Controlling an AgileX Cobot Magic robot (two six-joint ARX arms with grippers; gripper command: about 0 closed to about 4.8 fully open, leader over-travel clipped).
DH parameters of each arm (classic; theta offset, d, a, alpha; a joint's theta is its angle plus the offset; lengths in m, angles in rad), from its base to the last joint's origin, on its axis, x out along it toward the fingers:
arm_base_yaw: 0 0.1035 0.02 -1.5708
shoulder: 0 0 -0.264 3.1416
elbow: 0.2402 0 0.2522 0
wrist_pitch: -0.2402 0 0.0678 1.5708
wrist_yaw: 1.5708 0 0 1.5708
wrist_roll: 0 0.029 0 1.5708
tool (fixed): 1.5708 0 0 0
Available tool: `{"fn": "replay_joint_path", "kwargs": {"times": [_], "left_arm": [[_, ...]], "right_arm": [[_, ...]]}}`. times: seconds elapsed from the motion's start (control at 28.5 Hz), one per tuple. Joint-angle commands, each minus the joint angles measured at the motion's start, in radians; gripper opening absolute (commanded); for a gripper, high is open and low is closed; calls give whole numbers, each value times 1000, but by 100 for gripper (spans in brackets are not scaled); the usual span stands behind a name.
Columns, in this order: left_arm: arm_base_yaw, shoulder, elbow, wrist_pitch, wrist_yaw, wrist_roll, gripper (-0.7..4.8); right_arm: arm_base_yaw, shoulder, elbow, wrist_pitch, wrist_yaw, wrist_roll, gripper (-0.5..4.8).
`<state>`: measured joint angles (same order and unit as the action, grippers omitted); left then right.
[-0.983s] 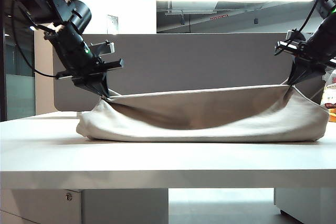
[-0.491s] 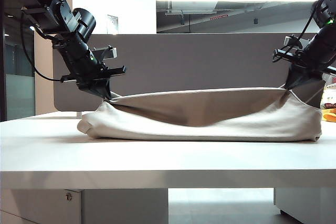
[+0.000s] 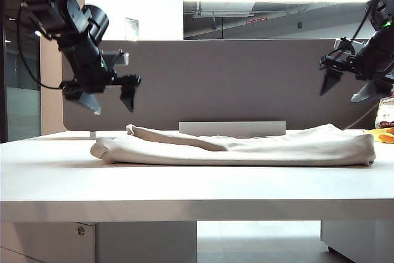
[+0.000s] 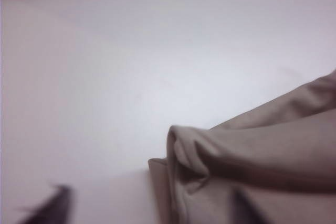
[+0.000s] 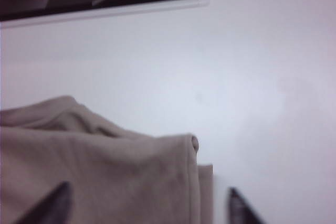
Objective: Fold the bottom side of the T-shirt horizontally towards the center, about one-third of the way, then fold the sleeve back towards the center, creating a straight line along the edge of the T-shirt, and finally fold the bottom of the T-shirt up towards the top, creating a neat rectangle.
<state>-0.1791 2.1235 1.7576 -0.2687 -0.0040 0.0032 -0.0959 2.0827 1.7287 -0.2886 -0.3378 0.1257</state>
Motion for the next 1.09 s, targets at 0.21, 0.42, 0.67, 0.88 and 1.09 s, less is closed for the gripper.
{"fn": "replay_joint_path", "kwargs": {"times": [0.21, 0.42, 0.67, 0.88, 1.09], "left_arm": [[3, -167, -48, -31, 8, -3, 70], [3, -377, -309, 76, 8, -20, 46], [-4, -642, -636, 171, 8, -45, 17], [-23, -853, -876, 171, 7, -66, 17], [-29, -1075, -1097, 182, 4, -123, 16]], "right_arm": [[1, -39, -17, -85, -65, -11, -7], [5, -222, -211, -12, -65, -60, -7], [8, -482, -555, 151, -68, -58, -7], [9, -689, -856, 250, -76, -47, -7], [9, -868, -1114, 319, -81, -24, -7]]}}
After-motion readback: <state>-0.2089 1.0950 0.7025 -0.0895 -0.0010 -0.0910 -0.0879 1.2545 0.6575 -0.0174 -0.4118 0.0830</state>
